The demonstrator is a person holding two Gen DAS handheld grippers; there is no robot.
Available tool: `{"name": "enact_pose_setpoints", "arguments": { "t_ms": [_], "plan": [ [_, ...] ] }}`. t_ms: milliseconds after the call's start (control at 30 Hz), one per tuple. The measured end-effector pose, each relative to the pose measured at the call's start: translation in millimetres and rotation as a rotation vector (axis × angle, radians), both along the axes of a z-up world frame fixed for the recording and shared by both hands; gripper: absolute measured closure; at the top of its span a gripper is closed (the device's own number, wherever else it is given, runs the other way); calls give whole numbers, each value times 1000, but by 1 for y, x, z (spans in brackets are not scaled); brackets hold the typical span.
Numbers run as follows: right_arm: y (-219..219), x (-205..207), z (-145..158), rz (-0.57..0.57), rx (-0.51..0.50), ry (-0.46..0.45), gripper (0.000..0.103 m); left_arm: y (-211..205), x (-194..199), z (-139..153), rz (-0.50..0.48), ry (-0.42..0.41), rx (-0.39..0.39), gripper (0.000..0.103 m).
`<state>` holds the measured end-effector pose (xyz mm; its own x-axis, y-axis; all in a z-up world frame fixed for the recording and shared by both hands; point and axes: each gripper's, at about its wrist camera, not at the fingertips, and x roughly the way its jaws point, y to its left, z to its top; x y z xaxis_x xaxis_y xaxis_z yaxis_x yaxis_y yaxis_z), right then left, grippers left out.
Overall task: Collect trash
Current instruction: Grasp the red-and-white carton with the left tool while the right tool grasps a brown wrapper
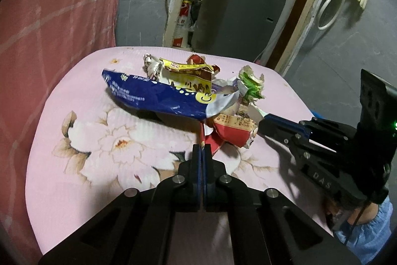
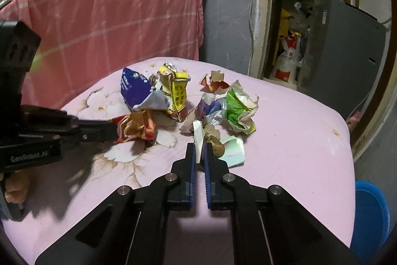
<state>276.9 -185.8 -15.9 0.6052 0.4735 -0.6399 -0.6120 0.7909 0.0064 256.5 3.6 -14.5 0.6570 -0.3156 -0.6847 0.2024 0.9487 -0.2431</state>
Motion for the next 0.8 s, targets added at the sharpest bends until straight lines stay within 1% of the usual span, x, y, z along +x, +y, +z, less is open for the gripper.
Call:
{"name": "enact_pose_setpoints", "arguments": {
  "t_ms": [200,367,433,500,600,667,800],
  "plan": [
    [-11,-12,4,22,62,-11,100,2,-13,2,9,4,-16,103],
    [-24,-28,10,26,129,-21,100,3,-26,6,11,-17,-17,103],
    [-32,-34,13,35,181,-5,100,1,-33,9,9,-30,-9,103],
    [-36,-39,15,38,207,9,100,0,-36,10,9,-32,-12,103],
    [-36,-44,12,14,163,-13,100,-3,-39,9,11,-31,-11,103],
    [-38,-43,10,0,160,-10,100,-3,-39,7,21,-29,-5,103],
    [-41,-33,11,-76,128,-40,98,-1,-32,6,37,-11,-15,103]
  ]
}}
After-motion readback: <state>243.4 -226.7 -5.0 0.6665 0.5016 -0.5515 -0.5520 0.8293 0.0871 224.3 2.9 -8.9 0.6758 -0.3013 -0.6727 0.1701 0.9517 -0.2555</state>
